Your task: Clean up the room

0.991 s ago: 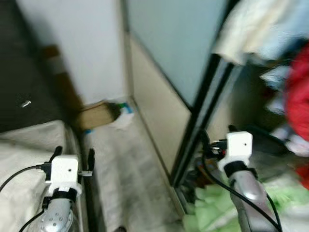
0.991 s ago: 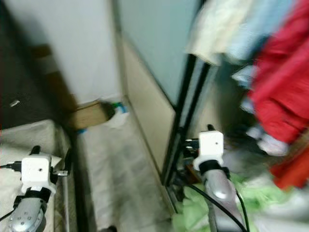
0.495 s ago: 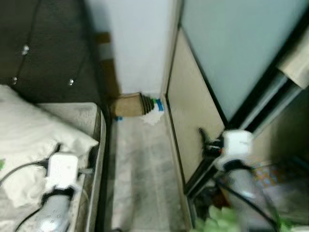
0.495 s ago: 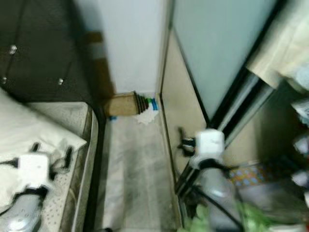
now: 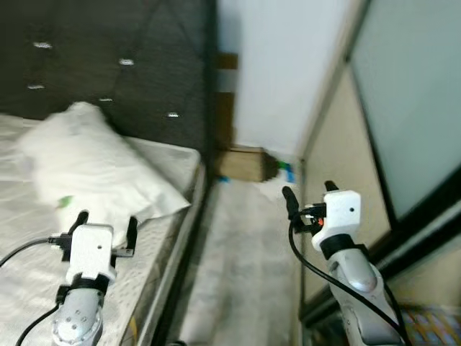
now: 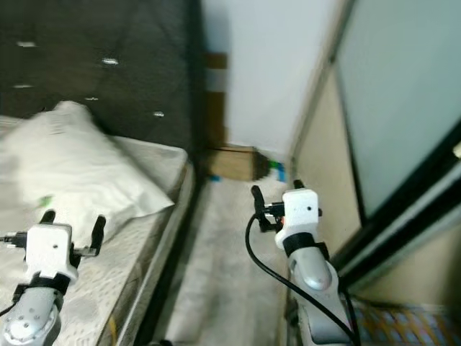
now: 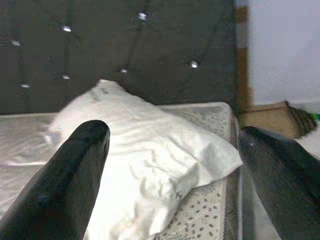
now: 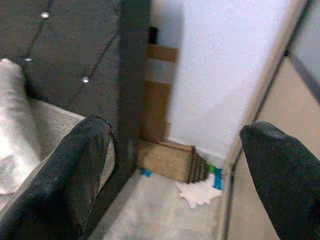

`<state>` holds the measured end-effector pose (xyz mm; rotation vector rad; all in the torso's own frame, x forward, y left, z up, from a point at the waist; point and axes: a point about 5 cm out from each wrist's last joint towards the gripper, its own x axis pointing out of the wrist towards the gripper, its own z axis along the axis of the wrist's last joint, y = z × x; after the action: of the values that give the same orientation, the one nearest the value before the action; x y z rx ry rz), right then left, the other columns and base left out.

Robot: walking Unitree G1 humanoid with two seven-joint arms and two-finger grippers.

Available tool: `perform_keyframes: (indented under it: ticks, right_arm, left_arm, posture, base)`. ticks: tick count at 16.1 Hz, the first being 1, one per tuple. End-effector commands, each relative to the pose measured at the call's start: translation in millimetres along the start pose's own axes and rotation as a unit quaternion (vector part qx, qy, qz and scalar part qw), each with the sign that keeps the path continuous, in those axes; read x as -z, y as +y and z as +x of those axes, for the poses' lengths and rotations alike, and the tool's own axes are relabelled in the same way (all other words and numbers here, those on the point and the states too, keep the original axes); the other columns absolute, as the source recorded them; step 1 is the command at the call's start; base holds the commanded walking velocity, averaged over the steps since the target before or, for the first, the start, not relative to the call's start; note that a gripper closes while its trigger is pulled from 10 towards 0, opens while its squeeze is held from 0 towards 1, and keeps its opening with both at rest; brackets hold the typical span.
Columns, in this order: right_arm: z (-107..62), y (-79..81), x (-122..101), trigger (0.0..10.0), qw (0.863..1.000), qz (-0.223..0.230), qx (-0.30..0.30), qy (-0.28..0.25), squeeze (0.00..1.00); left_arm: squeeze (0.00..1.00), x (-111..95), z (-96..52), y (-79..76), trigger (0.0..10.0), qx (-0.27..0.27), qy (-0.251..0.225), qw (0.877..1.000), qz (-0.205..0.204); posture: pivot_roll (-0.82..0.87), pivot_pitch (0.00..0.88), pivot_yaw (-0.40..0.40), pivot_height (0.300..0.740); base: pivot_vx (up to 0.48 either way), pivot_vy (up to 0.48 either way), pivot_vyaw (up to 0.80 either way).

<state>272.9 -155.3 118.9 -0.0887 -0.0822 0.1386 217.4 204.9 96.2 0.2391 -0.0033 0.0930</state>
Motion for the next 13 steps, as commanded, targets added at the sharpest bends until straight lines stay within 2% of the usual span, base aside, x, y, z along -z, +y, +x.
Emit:
perform_keyframes:
  ticks: [1,3,5,13]
  right_arm:
    - [-0.6,-4.3,2.9,10.0,1.0,0.004,0.008,0.007,0.0]
    - [-0.2,-4.3,2.9,10.0,1.0,0.005,0.009,0.007,0.0]
    - [0.0,-4.3,3.0,10.0,1.0,0.006,0.009,0.007,0.0]
    - [3.5,-1.6,2.1,10.0,1.0,0.012,0.001,0.004,0.0]
  left_arm:
    - [0.0,1.5,-1.5,1.2,10.0,-0.002,0.003,1.0,-0.005]
    - [0.0,2.0,-1.4,4.9,10.0,-0.01,0.003,1.0,-0.019]
    - [0.0,0.5,-1.4,7.0,10.0,-0.011,-0.009,1.0,-0.003]
    - [0.0,0.4,-2.5,6.0,10.0,-0.025,-0.007,1.0,-0.004]
  posture:
    - [0.0,0.096,-0.076,0.74]
    - [0.0,0.097,-0.077,0.74]
    - [0.0,0.097,-0.077,0.74]
    - [0.0,0.101,-0.083,0.74]
  base:
    - [0.0,0.0,0.8]
    - [0.0,0.0,0.8]
    - [0.0,0.0,0.8]
    - [0.0,0.0,0.8]
